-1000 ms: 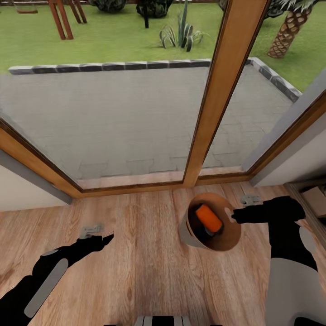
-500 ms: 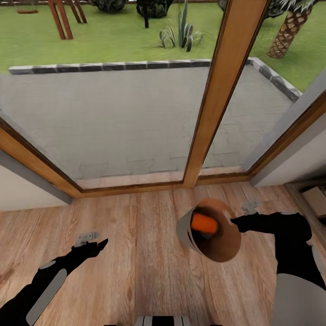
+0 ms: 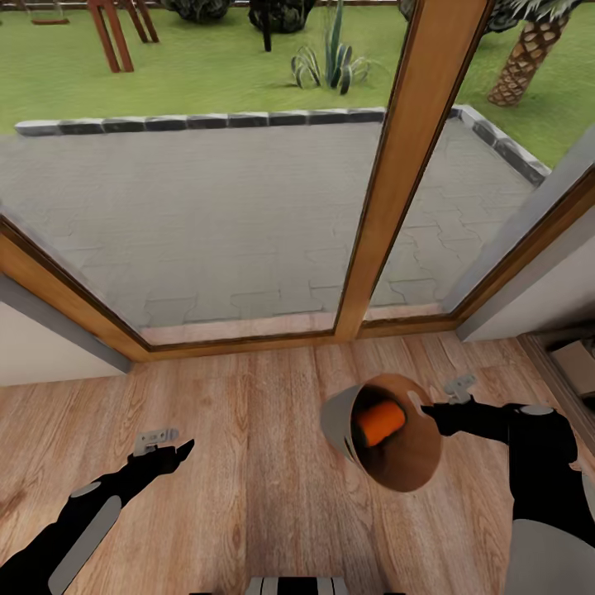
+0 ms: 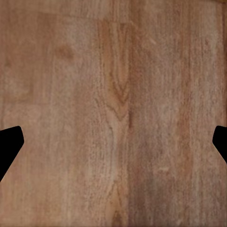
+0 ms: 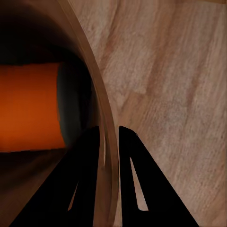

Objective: Put the three can of soda from the living room inside the tash can in the kitchen.

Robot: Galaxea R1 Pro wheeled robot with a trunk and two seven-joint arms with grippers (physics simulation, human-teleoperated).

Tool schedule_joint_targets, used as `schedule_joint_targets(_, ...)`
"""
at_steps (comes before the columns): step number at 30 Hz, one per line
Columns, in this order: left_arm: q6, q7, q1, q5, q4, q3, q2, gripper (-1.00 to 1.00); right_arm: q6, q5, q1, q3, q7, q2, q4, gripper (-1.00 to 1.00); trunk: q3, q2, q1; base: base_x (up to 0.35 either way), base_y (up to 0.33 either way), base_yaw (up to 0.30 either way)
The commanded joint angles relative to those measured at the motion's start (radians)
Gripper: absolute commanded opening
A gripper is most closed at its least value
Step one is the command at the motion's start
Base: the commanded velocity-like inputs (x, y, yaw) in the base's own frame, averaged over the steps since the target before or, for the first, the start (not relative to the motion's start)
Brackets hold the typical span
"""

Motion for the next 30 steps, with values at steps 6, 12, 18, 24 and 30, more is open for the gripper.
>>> schedule_joint_targets(6, -0.001, -0.001, 0.000, -0.001, 0.002, -0.001, 0.000, 1.00, -0.117, -0.100, 0.047, -0.042, 0.001, -0.001, -0.006, -1.00, 0.000, 0.000, 0.000, 0.000, 0.000, 0.000)
schedule_joint_targets(12, -0.002, 0.002, 0.000, -0.002, 0.028, -0.002, 0.000, 1.00, -0.244, -0.158, 0.093, -0.080, 0.004, 0.001, -0.007, -1.00, 0.000, 0.000, 0.000, 0.000, 0.000, 0.000)
schedule_joint_targets(18, -0.003, 0.002, -0.001, -0.002, 0.070, -0.004, 0.000, 1.00, -0.329, -0.222, 0.114, -0.103, -0.005, 0.003, -0.006, -1.00, 0.000, 0.000, 0.000, 0.000, 0.000, 0.000)
schedule_joint_targets(24, -0.003, 0.004, -0.001, -0.002, 0.088, -0.004, 0.000, 1.00, -0.349, -0.236, 0.119, -0.105, -0.070, 0.005, 0.009, -1.00, 0.000, 0.000, 0.000, 0.000, 0.000, 0.000)
schedule_joint_targets(30, -0.003, 0.005, -0.001, -0.002, 0.096, -0.003, -0.001, 1.00, -0.347, -0.238, 0.120, -0.103, -0.100, 0.005, 0.016, -1.00, 0.000, 0.000, 0.000, 0.000, 0.000, 0.000)
